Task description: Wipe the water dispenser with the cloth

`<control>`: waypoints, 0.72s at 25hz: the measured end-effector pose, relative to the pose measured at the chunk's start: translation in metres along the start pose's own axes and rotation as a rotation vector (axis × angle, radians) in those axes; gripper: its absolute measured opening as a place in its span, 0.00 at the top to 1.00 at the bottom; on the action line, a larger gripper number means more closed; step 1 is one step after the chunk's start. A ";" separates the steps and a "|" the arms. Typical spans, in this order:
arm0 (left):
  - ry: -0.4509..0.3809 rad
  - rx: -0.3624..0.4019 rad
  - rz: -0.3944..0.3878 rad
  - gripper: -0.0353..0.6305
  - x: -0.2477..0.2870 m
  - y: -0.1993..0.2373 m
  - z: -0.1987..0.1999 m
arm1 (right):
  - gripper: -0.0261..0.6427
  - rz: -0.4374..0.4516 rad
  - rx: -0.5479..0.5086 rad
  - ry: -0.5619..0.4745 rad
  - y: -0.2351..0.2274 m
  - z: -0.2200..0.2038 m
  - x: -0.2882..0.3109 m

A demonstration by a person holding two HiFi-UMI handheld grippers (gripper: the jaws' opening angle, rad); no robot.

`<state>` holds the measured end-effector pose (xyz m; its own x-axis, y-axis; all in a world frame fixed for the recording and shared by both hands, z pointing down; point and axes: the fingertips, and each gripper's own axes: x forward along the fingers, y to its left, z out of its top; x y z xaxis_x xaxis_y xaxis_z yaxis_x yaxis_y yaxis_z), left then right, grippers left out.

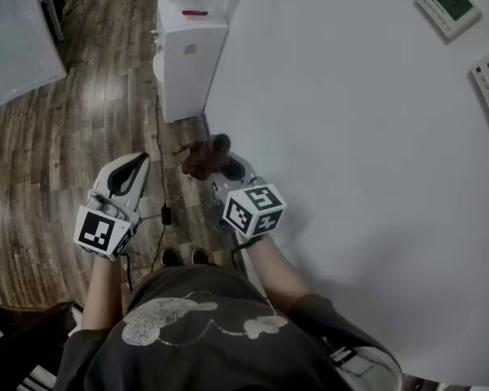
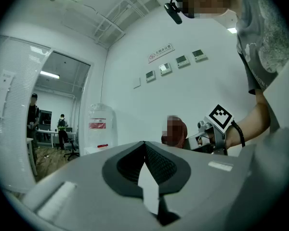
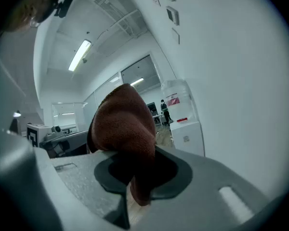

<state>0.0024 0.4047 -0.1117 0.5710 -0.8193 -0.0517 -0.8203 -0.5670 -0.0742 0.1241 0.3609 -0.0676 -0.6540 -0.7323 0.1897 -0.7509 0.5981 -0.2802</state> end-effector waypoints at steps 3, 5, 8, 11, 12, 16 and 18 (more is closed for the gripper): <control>-0.001 -0.030 -0.011 0.92 0.004 -0.005 0.003 | 0.88 0.000 -0.004 0.006 -0.002 -0.001 0.000; 0.007 -0.034 -0.022 0.92 0.006 -0.008 0.006 | 0.88 -0.007 -0.007 0.006 -0.004 -0.001 -0.001; -0.026 -0.038 0.017 0.92 0.003 -0.005 0.013 | 0.88 -0.020 -0.003 0.009 -0.007 -0.003 -0.001; -0.085 -0.031 0.061 0.92 -0.006 0.005 0.019 | 0.88 -0.034 0.009 0.011 -0.009 -0.007 0.001; -0.087 -0.031 0.067 0.92 -0.008 0.009 0.018 | 0.88 -0.040 0.016 0.003 -0.010 -0.007 0.002; -0.065 -0.018 0.080 0.92 -0.013 0.022 0.011 | 0.88 -0.076 0.047 -0.029 -0.016 -0.009 0.004; -0.064 -0.019 0.075 0.92 -0.016 0.029 0.008 | 0.88 -0.095 0.056 -0.038 -0.017 -0.012 0.007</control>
<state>-0.0304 0.4020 -0.1208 0.5082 -0.8529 -0.1196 -0.8610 -0.5062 -0.0487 0.1315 0.3490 -0.0505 -0.5750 -0.7976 0.1822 -0.8026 0.5066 -0.3149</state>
